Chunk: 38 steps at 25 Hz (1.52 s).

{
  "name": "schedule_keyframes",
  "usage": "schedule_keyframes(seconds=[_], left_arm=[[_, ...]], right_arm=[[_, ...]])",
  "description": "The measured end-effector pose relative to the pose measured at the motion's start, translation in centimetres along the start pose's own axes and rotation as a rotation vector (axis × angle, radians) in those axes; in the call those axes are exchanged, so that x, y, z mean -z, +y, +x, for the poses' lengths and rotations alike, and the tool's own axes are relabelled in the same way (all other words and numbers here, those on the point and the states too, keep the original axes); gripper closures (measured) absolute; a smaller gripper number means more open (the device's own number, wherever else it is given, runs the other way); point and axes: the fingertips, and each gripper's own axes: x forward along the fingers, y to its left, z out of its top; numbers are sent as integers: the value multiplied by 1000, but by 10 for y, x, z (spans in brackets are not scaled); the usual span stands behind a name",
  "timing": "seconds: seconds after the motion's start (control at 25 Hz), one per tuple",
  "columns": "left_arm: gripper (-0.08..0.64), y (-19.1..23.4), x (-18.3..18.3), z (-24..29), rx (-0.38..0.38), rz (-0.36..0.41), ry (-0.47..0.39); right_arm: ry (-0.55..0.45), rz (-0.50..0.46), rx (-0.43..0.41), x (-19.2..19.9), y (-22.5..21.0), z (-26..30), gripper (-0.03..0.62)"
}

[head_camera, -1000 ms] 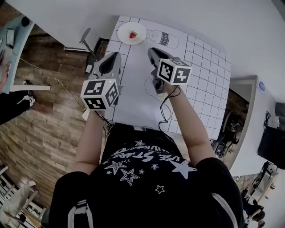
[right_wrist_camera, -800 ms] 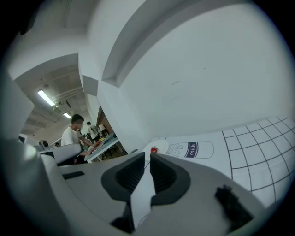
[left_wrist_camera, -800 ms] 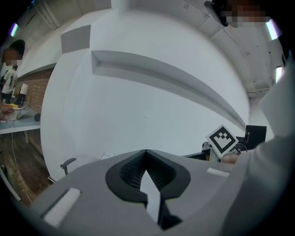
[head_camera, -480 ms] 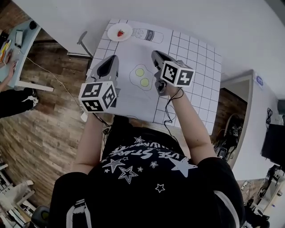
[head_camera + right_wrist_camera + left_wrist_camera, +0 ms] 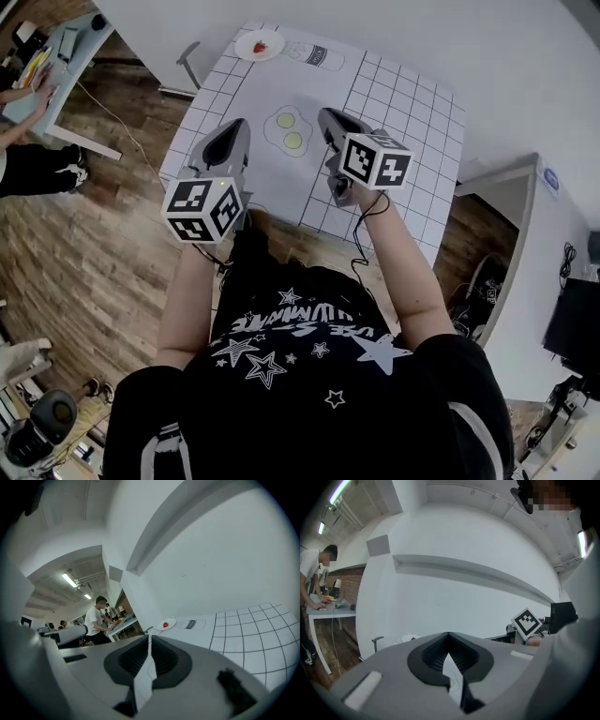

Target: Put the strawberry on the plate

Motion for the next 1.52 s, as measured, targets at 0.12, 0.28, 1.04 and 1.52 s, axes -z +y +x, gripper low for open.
schedule_keyframes(seconds=[0.12, 0.28, 1.04, 1.52], left_arm=[[551, -15, 9, -20, -20, 17, 16], [551, -27, 20, -44, -34, 45, 47], [552, -52, 41, -198, -97, -61, -42], [551, -131, 44, -293, -20, -23, -95]], right_arm=[[16, 6, -29, 15, 6, -12, 563], [12, 17, -41, 33, 10, -22, 563], [26, -51, -41, 83, 114, -119, 563], [-19, -110, -21, 106, 176, -241, 571]])
